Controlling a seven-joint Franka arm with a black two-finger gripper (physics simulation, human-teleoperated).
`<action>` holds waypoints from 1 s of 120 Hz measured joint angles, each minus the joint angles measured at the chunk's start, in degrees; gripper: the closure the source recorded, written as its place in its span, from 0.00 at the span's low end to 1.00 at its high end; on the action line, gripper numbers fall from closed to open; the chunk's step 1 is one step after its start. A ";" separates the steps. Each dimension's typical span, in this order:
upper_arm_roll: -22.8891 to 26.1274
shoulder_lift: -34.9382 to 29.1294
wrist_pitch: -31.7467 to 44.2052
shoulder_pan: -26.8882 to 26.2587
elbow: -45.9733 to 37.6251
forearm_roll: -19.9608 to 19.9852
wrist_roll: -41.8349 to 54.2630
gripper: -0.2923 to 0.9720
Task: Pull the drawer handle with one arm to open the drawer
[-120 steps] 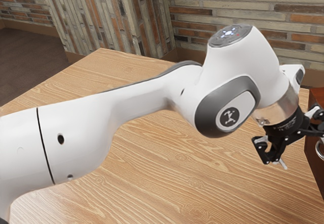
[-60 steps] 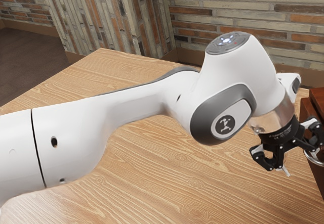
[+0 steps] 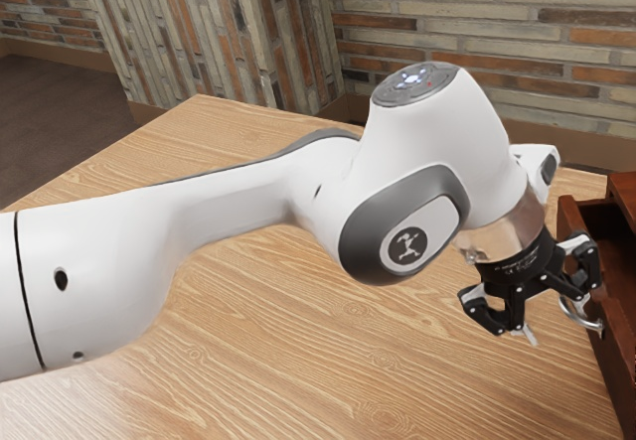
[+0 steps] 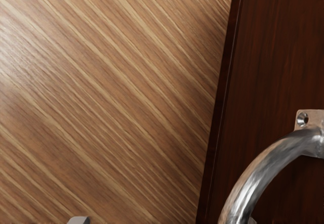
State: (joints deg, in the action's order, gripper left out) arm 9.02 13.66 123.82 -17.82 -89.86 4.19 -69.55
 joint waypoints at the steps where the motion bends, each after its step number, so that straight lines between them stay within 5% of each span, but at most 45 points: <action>1: -0.02 -0.10 0.00 0.01 -0.07 0.00 0.01 0.51; 120: -1.73 -6.07 0.00 1.45 -7.21 -0.89 2.16 0.51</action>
State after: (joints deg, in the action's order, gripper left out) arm 7.29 7.59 123.81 -16.37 -97.07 3.31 -67.39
